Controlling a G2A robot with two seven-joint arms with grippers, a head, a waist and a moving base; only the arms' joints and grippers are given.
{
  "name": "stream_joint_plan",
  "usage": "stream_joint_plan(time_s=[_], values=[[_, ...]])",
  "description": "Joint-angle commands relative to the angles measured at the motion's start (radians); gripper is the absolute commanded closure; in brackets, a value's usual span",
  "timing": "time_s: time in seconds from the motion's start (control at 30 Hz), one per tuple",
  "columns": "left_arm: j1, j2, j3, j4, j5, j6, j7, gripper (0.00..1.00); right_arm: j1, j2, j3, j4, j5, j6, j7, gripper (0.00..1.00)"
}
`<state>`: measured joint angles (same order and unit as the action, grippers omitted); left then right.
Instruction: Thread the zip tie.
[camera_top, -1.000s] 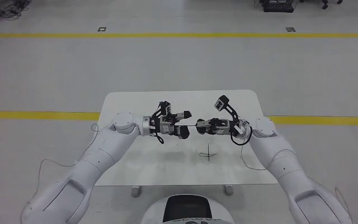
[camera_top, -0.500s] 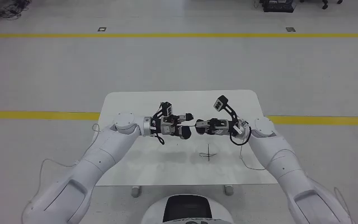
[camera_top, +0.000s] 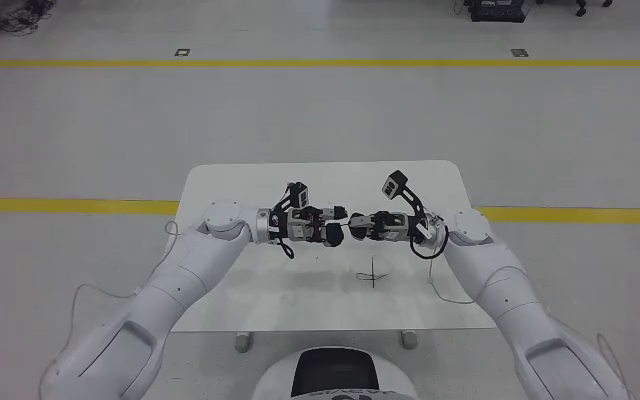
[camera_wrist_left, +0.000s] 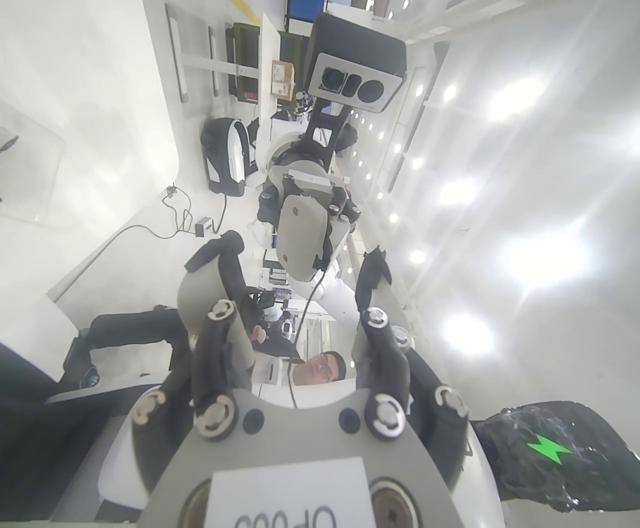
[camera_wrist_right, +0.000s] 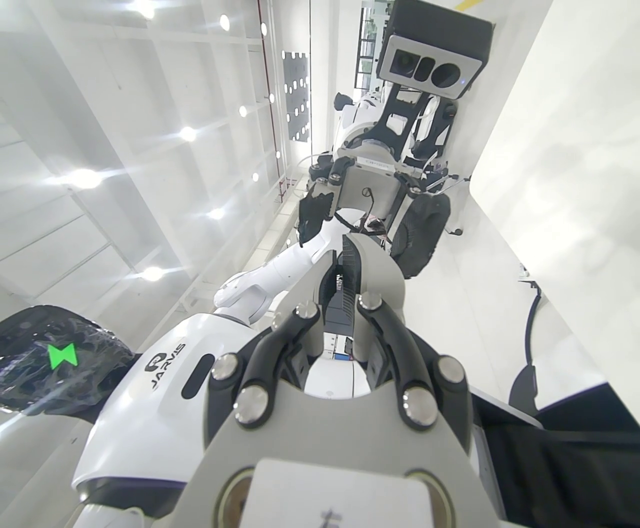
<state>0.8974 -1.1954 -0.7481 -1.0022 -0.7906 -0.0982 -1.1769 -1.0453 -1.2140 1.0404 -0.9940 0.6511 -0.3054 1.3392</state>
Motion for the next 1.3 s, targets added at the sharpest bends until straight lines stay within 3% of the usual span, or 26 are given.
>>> stream_joint_plan(time_s=[0.0,0.8,1.27], values=[[0.001,0.000,-0.001,-0.001,0.001,0.001,-0.001,0.55,0.001,0.000,-0.001,0.003,-0.002,0.002,-0.001,1.00],[0.006,-0.001,-0.008,-0.003,0.014,0.005,-0.004,0.90,0.012,-0.002,-0.010,0.023,-0.038,0.022,-0.024,1.00],[0.006,-0.002,-0.010,-0.002,0.020,0.005,-0.003,0.87,0.019,-0.005,-0.019,0.034,-0.045,0.031,-0.021,1.00]])
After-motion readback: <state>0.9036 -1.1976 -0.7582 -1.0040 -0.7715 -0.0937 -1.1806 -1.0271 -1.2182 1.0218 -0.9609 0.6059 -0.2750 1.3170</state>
